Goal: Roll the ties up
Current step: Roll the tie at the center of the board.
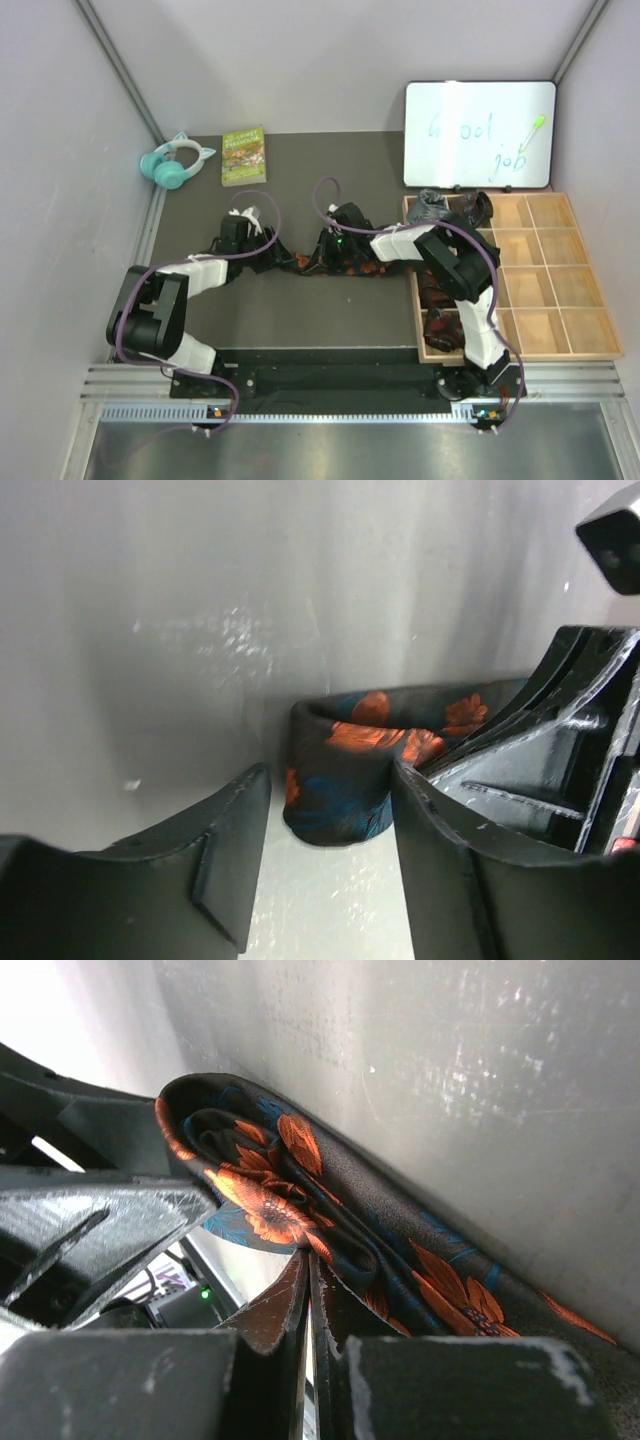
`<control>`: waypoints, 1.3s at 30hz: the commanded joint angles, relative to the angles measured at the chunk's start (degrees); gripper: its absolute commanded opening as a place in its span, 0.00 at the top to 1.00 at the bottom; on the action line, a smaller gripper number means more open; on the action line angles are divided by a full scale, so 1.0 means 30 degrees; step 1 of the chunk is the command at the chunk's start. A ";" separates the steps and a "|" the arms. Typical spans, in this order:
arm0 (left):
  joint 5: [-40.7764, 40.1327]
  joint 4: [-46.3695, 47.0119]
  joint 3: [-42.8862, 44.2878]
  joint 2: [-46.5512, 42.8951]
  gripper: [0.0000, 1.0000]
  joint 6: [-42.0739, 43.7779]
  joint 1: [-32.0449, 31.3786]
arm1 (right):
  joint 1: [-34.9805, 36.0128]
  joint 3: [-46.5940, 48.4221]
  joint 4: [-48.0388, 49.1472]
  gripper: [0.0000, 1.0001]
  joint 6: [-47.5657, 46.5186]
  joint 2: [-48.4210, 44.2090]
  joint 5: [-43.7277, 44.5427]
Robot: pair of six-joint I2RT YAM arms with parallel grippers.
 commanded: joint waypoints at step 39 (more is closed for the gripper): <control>-1.4013 -1.3489 0.7173 -0.1701 1.00 0.3120 -0.3437 | -0.0450 0.2087 -0.4267 0.91 -0.2192 -0.3688 0.1099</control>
